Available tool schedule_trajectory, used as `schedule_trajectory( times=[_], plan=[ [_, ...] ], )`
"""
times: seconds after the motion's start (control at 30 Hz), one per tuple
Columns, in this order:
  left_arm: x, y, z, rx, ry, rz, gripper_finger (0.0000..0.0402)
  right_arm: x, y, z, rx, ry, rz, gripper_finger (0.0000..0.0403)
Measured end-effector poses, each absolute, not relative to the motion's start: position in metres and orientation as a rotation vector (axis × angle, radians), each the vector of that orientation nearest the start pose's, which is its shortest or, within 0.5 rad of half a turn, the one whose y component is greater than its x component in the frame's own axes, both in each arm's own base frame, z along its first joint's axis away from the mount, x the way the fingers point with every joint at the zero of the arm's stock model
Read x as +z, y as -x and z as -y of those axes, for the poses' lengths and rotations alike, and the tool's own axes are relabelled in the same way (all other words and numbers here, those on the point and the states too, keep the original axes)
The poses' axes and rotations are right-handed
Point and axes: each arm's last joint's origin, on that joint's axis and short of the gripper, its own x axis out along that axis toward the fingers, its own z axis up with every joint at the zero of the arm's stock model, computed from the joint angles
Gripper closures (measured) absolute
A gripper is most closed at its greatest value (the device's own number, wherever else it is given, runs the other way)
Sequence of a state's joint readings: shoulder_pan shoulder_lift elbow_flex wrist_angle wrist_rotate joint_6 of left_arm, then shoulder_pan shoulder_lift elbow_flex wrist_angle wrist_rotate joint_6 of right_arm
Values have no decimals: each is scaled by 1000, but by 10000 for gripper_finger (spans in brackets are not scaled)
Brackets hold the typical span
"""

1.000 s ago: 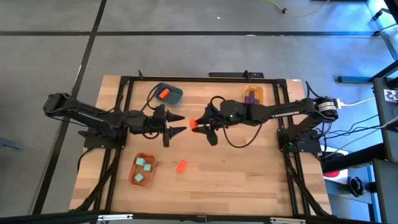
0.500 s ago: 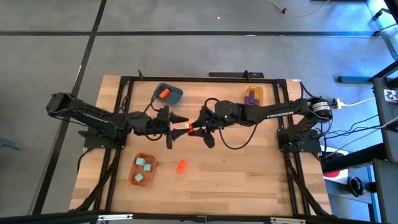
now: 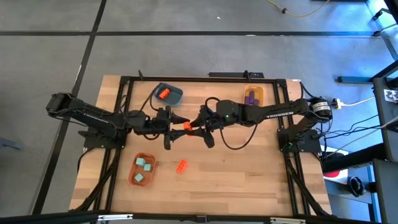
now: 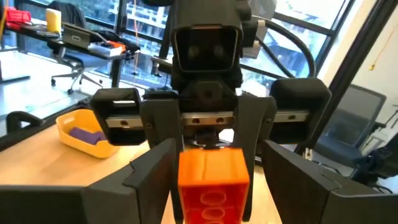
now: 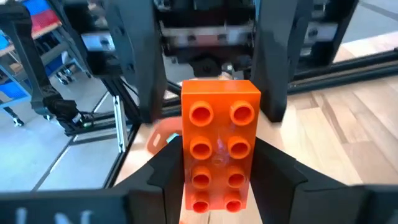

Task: Sort & place blocks by color
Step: Put the right orange game piece into the blue bin

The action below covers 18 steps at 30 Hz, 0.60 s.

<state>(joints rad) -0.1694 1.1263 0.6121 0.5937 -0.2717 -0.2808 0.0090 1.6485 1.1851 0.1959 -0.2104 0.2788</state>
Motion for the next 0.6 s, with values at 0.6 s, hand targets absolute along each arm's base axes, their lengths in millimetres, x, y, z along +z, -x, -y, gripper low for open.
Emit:
schedule_trajectory(
  times=[0.6],
  plan=[
    [279, -239, 31, 81, 282, 34, 275, 287, -378, -9, 191, -296, -302, 219]
  ],
)
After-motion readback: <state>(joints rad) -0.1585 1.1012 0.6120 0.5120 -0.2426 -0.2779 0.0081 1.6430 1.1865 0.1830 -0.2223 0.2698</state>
